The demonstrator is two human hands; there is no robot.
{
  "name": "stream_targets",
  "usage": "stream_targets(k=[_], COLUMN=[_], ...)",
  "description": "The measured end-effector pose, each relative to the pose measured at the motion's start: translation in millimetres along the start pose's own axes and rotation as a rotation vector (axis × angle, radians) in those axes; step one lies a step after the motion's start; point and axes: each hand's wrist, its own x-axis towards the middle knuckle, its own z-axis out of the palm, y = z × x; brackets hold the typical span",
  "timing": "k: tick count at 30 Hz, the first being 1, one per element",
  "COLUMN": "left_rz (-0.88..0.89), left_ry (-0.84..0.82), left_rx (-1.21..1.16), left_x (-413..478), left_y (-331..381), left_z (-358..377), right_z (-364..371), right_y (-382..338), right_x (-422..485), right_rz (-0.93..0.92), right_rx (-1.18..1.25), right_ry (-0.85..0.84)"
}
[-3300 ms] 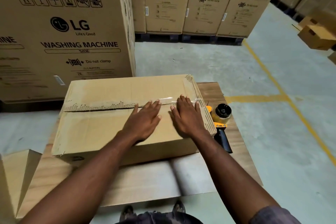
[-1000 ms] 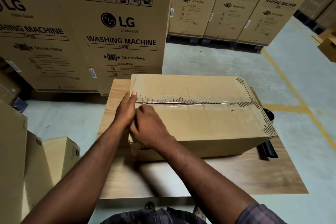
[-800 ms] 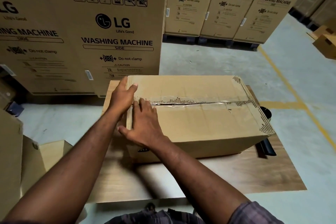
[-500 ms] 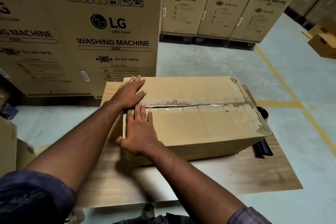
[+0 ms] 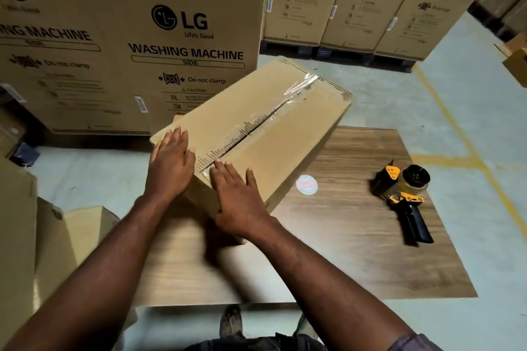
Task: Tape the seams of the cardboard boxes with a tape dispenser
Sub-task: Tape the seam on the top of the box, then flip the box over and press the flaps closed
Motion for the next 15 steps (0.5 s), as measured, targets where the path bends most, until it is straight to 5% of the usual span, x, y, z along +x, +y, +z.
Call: stream_targets(k=[8, 15], left_rz=[0.034, 0.126], left_ry=[0.004, -0.04], left_rx=[0.074, 0.113], left_x=[-65.0, -119.3], left_y=[63.5, 157.2], left_z=[20.6, 66.9], right_z=[-19.8, -20.1], right_y=[72.5, 172.5], right_x=[-49.2, -118.1], right_rz=[0.042, 0.116], right_rx=[0.047, 0.11], right_ry=[0.062, 0.305])
